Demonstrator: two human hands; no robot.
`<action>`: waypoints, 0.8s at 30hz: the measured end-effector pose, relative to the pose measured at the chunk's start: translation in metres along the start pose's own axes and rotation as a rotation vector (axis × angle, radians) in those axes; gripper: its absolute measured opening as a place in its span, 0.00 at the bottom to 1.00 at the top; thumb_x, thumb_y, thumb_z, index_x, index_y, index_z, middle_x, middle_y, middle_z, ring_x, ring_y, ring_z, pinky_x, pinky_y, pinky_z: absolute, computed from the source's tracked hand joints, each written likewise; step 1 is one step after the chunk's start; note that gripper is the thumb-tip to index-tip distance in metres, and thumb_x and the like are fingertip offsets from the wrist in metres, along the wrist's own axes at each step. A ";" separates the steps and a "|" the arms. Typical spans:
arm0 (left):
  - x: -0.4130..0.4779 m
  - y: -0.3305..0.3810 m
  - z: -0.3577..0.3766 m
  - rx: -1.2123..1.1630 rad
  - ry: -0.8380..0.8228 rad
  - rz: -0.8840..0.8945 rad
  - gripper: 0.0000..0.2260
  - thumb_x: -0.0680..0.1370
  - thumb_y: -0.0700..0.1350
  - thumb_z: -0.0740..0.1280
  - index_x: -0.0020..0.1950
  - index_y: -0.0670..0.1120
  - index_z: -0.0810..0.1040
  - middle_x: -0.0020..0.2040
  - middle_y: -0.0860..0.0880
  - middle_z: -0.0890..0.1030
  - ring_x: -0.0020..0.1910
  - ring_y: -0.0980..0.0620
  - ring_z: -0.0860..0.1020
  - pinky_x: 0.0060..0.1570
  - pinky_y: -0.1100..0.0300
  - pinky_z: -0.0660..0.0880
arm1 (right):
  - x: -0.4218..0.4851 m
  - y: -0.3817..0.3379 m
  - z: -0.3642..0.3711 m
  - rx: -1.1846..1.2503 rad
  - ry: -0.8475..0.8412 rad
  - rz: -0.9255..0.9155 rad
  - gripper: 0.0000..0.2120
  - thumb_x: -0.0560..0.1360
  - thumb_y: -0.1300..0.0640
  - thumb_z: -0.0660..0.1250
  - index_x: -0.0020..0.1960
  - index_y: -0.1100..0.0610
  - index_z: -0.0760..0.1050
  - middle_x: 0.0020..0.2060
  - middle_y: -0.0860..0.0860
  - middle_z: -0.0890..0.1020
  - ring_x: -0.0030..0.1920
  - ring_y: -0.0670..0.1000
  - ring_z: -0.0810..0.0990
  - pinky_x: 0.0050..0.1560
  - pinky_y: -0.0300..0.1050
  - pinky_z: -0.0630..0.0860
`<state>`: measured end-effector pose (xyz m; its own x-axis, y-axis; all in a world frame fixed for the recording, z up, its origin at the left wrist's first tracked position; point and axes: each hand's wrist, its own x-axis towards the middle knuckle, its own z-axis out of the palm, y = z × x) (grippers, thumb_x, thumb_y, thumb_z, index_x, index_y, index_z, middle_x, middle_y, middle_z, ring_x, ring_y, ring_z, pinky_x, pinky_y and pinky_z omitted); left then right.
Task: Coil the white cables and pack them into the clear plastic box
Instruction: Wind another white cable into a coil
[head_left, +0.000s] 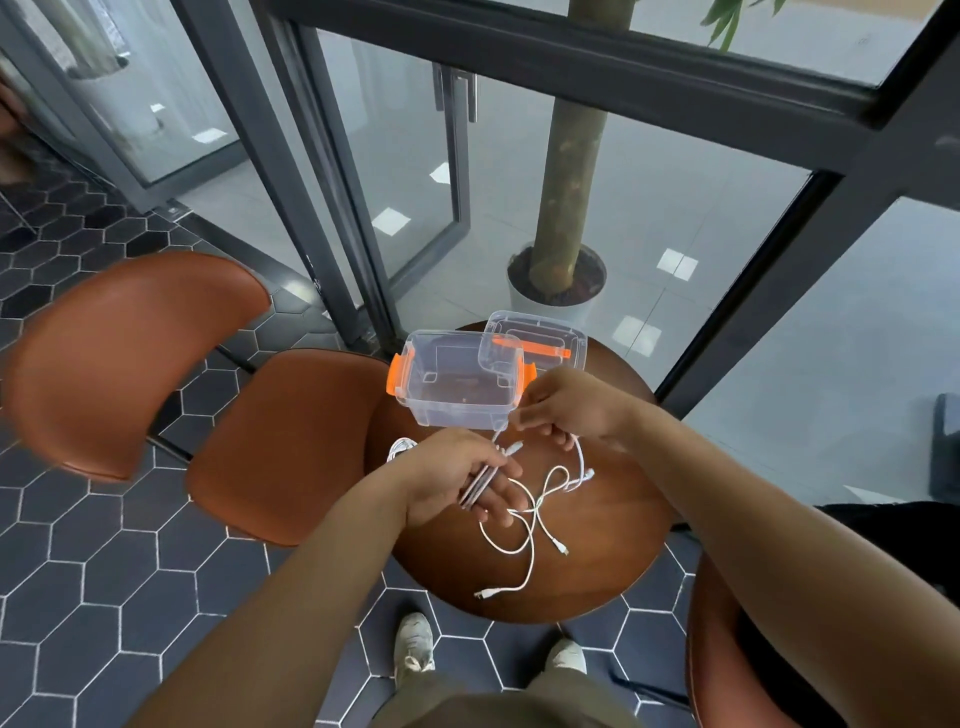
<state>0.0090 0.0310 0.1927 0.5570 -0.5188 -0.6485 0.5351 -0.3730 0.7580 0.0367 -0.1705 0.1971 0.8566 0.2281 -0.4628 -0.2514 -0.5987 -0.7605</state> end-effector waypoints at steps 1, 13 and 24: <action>0.001 -0.003 -0.001 0.021 0.034 0.004 0.12 0.83 0.41 0.57 0.57 0.34 0.77 0.47 0.34 0.85 0.40 0.40 0.84 0.36 0.56 0.75 | -0.004 -0.006 0.004 -0.016 0.040 -0.017 0.10 0.77 0.59 0.70 0.40 0.64 0.80 0.29 0.55 0.76 0.27 0.51 0.73 0.29 0.42 0.73; 0.007 -0.024 0.014 -0.761 0.219 0.193 0.10 0.83 0.35 0.56 0.57 0.35 0.76 0.55 0.34 0.81 0.51 0.41 0.81 0.50 0.49 0.79 | -0.050 0.002 0.078 0.101 0.347 -0.090 0.03 0.75 0.53 0.69 0.43 0.50 0.76 0.32 0.51 0.86 0.30 0.51 0.85 0.39 0.56 0.84; 0.011 -0.008 0.014 -1.081 0.143 0.255 0.13 0.85 0.45 0.55 0.61 0.39 0.74 0.54 0.38 0.85 0.53 0.42 0.85 0.57 0.50 0.76 | -0.059 0.025 0.101 0.188 0.302 -0.232 0.04 0.79 0.60 0.68 0.46 0.52 0.76 0.29 0.51 0.80 0.26 0.47 0.76 0.32 0.39 0.74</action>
<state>0.0019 0.0170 0.1805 0.7596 -0.3657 -0.5378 0.6269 0.6318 0.4558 -0.0656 -0.1217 0.1597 0.9867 0.0882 -0.1362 -0.0901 -0.4008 -0.9117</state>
